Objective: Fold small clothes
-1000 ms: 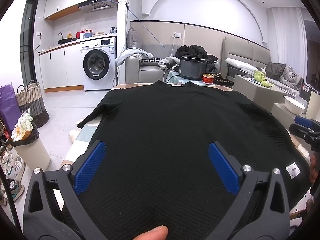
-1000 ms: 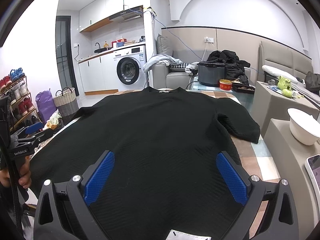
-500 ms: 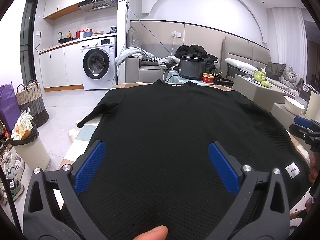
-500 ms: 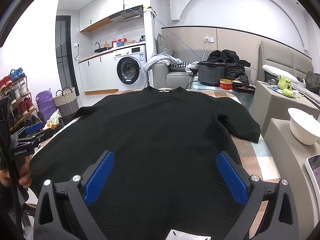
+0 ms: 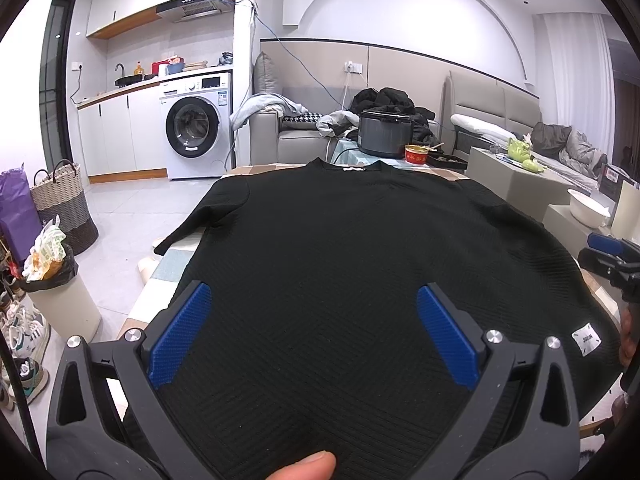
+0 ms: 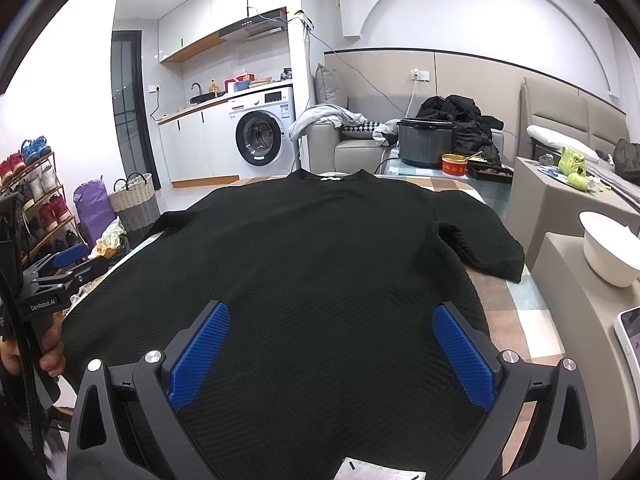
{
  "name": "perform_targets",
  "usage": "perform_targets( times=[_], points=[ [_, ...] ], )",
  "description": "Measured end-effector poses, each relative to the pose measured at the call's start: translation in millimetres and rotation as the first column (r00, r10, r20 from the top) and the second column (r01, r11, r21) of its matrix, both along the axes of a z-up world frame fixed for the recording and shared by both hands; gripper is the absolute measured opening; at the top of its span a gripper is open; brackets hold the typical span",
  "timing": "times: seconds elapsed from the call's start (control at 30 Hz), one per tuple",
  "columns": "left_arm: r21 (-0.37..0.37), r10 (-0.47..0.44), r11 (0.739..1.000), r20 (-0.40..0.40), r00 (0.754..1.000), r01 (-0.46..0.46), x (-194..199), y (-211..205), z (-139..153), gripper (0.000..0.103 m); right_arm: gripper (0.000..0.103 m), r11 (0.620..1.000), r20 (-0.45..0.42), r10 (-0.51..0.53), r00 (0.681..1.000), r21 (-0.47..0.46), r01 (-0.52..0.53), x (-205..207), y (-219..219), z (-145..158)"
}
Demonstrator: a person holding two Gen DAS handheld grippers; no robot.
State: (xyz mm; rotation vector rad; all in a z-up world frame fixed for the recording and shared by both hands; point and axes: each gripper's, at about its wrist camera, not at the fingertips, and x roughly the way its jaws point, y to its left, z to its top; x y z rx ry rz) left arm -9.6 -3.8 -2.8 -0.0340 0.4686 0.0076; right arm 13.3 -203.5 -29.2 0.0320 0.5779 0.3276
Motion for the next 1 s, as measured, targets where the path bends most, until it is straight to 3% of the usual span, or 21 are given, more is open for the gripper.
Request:
perform_targets(
  times=[0.3, 0.5, 0.67, 0.83, 1.0],
  points=[
    [0.008, -0.003, 1.0, -0.009, 1.0, 0.004, 4.1, 3.3, -2.6, 0.102, 0.103, 0.998, -0.032, 0.005, 0.999, 0.057, -0.003, 5.8, -9.0, 0.5],
    [-0.018, -0.033, 0.999, -0.012, 0.999, 0.033, 3.0, 10.6, -2.8, 0.102, 0.103, 0.997, -0.101, 0.07, 0.992, 0.021, -0.068, 11.4, -6.3, -2.7],
    [0.005, 0.011, 1.0, -0.049, 0.999, -0.011, 4.9, 21.2, -4.5, 0.102, 0.103, 0.999, -0.101, 0.02, 0.995, 0.029, -0.017, 13.3, -13.6, -1.8],
    [-0.054, 0.037, 0.998, -0.098, 0.994, -0.043, 20.2, 41.1, 0.1, 0.102, 0.103, 0.997, -0.138, -0.023, 0.99, 0.066, 0.032, 26.9, -26.7, -2.3],
    [-0.069, 0.047, 0.996, -0.082, 0.995, -0.053, 38.2, 54.0, 13.3, 0.102, 0.103, 0.998, -0.175, -0.048, 0.983, 0.042, 0.057, 44.7, -28.5, 0.6]
  ],
)
